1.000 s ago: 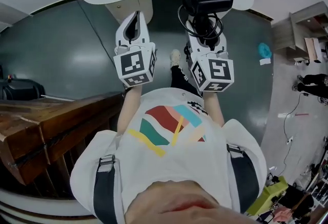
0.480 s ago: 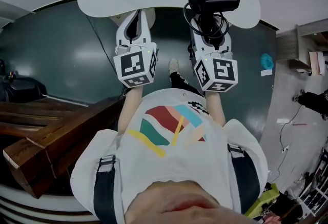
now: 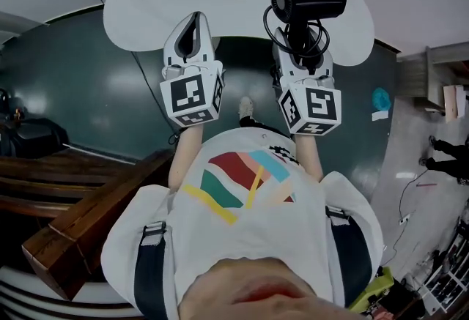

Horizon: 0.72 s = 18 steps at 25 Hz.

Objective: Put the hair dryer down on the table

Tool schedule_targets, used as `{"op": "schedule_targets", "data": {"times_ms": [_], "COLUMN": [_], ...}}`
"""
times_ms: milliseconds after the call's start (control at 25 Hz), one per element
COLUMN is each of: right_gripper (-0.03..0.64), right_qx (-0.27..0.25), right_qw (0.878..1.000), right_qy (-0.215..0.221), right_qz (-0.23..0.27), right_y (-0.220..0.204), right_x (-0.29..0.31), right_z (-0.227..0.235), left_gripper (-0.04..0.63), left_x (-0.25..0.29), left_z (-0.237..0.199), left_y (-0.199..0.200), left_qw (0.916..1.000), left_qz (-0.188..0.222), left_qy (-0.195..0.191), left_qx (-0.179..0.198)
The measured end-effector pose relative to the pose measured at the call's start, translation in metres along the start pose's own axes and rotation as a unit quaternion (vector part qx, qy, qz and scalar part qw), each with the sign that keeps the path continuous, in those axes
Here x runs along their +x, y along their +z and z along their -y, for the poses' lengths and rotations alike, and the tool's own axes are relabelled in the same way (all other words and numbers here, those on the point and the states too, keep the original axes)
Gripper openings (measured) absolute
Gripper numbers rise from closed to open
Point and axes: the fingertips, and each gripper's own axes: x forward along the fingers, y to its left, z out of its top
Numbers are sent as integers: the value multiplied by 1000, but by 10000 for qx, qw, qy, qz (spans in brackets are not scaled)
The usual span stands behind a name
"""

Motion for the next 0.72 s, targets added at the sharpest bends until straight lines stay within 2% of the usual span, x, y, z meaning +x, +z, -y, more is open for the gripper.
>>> {"op": "schedule_targets", "data": {"times_ms": [320,560,720], "right_gripper": [219,219,219], "right_qx": [-15,-3,-14], "right_qw": [9999,9998,9998], "right_qy": [118,179,106], "right_qz": [82,74,178], "right_y": [5,11,19], "right_x": [66,89,93], "right_z": [54,76,79], "left_gripper": [15,15,15], "left_x": [80,101,110], "left_z": [7,13,11], "left_y": [-2,1,10], "left_qw": [9998,9996,9997], "left_qz": [15,-43,69], "left_qy": [173,268,239], "left_qx": [62,109,80]}}
